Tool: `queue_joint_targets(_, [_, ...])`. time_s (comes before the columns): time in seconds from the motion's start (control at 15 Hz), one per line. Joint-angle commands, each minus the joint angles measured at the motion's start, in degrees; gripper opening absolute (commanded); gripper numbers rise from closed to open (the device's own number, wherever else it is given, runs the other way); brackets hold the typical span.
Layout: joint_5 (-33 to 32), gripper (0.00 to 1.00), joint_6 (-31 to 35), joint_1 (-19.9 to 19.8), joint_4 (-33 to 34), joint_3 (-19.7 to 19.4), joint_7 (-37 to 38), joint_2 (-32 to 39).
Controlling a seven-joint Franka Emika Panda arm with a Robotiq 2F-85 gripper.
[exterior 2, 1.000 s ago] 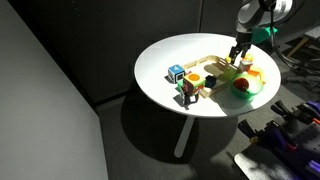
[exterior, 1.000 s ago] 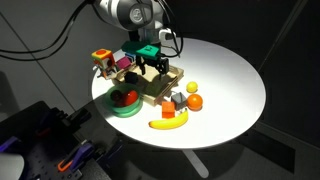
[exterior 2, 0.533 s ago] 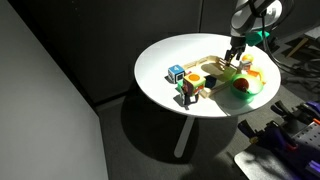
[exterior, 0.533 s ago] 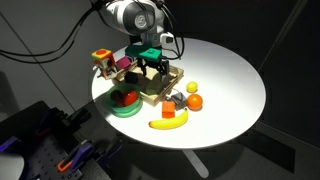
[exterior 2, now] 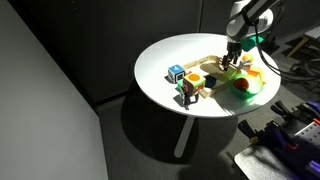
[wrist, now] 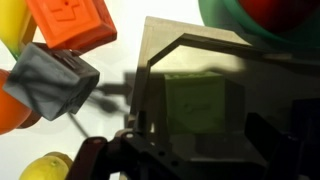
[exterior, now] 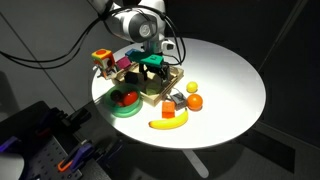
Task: Pick up the lime green block from the tray and put it on the gray block
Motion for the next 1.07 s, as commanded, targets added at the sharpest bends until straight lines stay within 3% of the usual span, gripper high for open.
queue_joint_targets(0.0, [-2.0, 1.0, -1.2, 0.5, 2.2, 0.0, 1.5, 1.7])
queue_joint_targets(0.33, [-2.2, 1.0, -1.2, 1.2, 3.1, -0.1, 2.0, 3.3])
queue_joint_targets(0.4, [-2.2, 0.75, -1.0, 1.3, 3.3, -0.2, 2.1, 3.5])
queue_joint_targets(0.53, [-2.5, 0.66, -0.9, 1.5, 3.6, -0.3, 2.5, 4.0])
queue_joint_targets(0.8, [-2.5, 0.33, -1.4, 1.3, 3.2, -0.2, 3.3, 2.7])
queue_joint_targets(1.0, [-1.6, 0.31, -1.7, 0.9, 1.9, 0.0, 4.2, 0.1])
